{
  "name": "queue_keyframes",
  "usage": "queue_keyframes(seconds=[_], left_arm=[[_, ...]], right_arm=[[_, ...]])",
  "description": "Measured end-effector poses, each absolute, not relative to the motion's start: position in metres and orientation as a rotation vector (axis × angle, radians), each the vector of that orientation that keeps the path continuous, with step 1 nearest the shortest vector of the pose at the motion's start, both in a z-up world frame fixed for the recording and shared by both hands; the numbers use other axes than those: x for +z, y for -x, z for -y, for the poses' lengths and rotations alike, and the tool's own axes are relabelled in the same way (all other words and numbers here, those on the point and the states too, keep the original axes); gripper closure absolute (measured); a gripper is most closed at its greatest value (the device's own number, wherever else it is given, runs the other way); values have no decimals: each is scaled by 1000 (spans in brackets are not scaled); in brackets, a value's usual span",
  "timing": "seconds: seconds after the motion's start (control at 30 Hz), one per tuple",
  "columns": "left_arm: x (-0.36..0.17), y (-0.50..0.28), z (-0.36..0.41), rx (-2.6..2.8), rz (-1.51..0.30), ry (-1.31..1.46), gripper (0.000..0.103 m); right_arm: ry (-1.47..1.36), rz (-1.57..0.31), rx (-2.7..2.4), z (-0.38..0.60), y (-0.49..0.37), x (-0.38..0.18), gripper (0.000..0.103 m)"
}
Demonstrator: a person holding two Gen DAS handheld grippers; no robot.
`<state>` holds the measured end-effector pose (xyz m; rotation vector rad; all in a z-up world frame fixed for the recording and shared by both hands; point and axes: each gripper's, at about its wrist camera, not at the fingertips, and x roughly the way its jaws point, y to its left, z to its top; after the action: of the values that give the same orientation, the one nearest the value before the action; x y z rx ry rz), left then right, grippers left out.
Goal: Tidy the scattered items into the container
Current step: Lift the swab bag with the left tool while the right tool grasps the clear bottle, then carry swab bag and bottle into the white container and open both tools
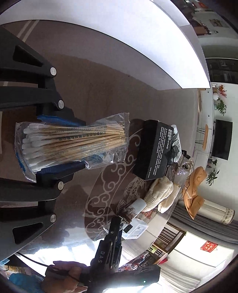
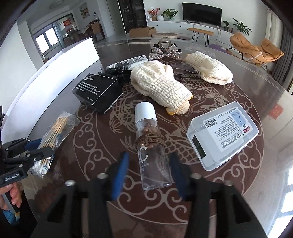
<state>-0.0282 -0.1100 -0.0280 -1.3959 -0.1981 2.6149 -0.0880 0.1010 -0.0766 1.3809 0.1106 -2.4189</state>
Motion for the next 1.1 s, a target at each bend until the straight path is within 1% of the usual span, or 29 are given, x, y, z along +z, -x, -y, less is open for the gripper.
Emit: queue_keyframes(seconds=[0.1, 0.23, 0.4, 0.57, 0.73, 0.83, 0.97, 1.1], left_arm=[[-20, 13, 115, 2602, 242, 1359, 66], [-4, 1, 119, 2618, 268, 1296, 66], [3, -2, 125, 2618, 326, 1279, 67], [47, -15, 157, 2689, 406, 1160, 67], [101, -34, 240, 2880, 503, 1037, 67], [115, -42, 303, 3026, 536, 1038, 67], [104, -35, 378, 3134, 612, 1145, 67], [76, -25, 430, 3134, 720, 1287, 67]], right_arm=[[-1369, -84, -2422, -98, 73, -68, 74], [-1325, 18, -2414, -100, 44, -52, 74], [-1317, 80, -2382, -88, 31, -47, 74], [-1212, 67, -2341, -52, 31, -7, 74], [-1072, 35, -2244, 30, 47, 50, 74], [-1008, -2, -2162, 99, 56, 77, 74], [-995, -69, -2070, 203, 64, 86, 74], [-1057, -198, -2025, 291, 69, 57, 74]])
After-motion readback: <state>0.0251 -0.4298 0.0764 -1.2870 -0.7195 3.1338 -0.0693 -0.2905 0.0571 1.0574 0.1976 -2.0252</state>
